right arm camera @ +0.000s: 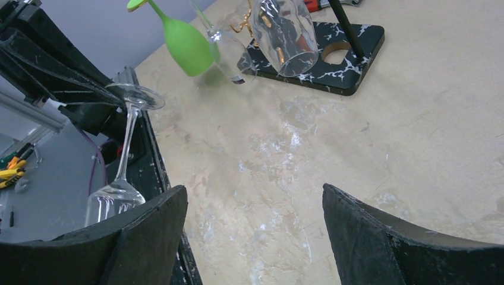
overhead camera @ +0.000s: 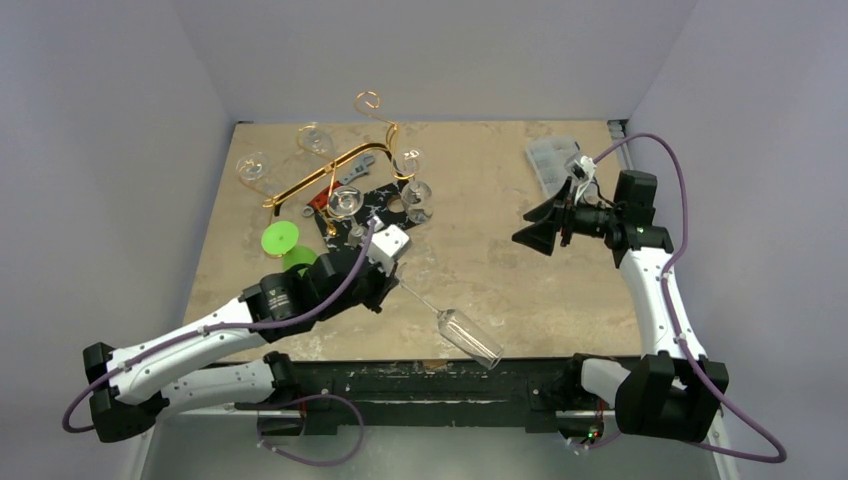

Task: Place the wine glass upside down on the wine glass rack
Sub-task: Turn the wine glass upside down at the wine rack.

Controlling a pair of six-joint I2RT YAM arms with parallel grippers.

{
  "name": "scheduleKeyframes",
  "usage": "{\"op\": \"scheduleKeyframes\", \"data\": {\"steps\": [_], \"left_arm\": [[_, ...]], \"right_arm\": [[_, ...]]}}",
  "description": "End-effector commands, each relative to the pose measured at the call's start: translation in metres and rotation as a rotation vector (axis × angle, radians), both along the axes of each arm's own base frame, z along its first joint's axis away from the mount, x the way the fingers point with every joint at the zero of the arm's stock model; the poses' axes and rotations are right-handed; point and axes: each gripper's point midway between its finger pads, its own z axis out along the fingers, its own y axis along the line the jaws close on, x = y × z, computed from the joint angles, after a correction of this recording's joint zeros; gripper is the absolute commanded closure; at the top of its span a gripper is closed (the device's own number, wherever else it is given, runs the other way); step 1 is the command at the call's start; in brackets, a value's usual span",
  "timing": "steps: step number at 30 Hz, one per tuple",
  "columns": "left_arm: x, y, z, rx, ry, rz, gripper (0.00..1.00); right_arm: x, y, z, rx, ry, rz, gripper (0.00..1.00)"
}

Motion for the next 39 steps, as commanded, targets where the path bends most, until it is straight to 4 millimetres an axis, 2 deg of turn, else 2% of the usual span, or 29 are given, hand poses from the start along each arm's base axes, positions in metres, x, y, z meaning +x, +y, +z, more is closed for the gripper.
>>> {"op": "scheduleKeyframes", "data": {"steps": [1, 11, 28, 39], "left_arm": [[0.013, -0.013, 0.045, -0.005, -0.167, -0.007, 1.00], [0.018, -0.026, 0.057, 0.114, -0.274, -0.055, 1.00], [0.027, -0.038, 0.083, 0.196, -0.395, -0.122, 1.00], [0.032, -0.062, 0.091, 0.192, -0.421, -0.164, 1.00]], "right_arm": [[-0.004, 0.002, 0.011, 0.020, -0.053, 0.031, 0.18], [-0.006, 0.003, 0.012, 0.028, -0.054, 0.043, 0.17], [-0.013, 0.007, 0.013, 0.069, -0.040, 0.086, 0.16], [-0.022, 0.015, 0.010, 0.120, -0.019, 0.143, 0.14]]}}
